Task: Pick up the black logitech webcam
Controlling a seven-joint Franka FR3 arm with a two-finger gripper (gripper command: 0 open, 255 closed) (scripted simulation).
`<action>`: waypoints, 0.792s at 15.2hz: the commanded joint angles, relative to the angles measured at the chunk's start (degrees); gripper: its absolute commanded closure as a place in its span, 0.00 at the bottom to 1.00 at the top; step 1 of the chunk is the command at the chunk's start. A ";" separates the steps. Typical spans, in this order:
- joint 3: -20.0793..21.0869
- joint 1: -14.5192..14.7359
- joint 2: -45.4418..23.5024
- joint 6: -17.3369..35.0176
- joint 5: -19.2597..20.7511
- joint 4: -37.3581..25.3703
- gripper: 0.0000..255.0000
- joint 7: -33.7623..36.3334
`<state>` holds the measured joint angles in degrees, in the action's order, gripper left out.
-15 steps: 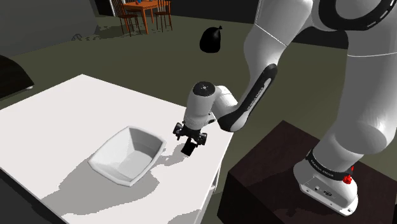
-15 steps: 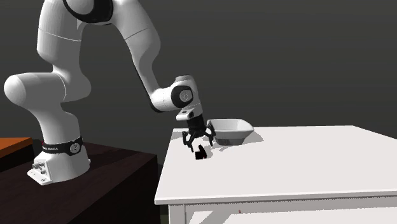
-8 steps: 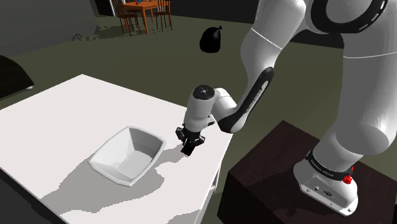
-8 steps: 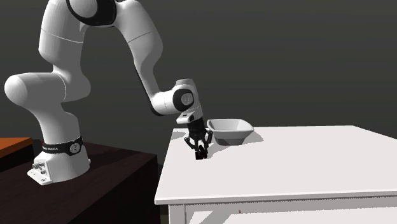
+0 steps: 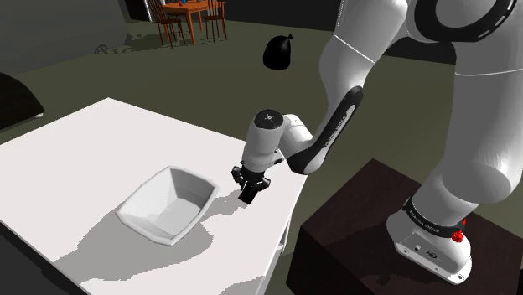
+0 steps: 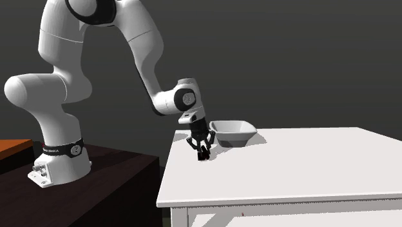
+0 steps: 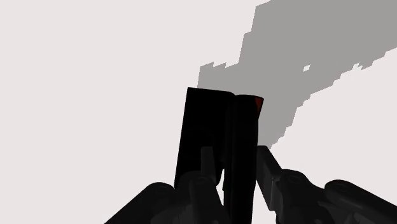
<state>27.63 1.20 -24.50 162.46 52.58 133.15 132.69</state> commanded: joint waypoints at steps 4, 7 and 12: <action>4.42 -3.45 3.53 -1.89 -5.89 1.38 1.00 -4.85; 7.22 -5.65 5.81 -3.07 -9.79 2.11 1.00 -7.98; 11.91 -9.32 9.71 -5.10 -16.75 3.01 1.00 -13.42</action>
<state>38.67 -7.38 -15.53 157.74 37.26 135.99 120.42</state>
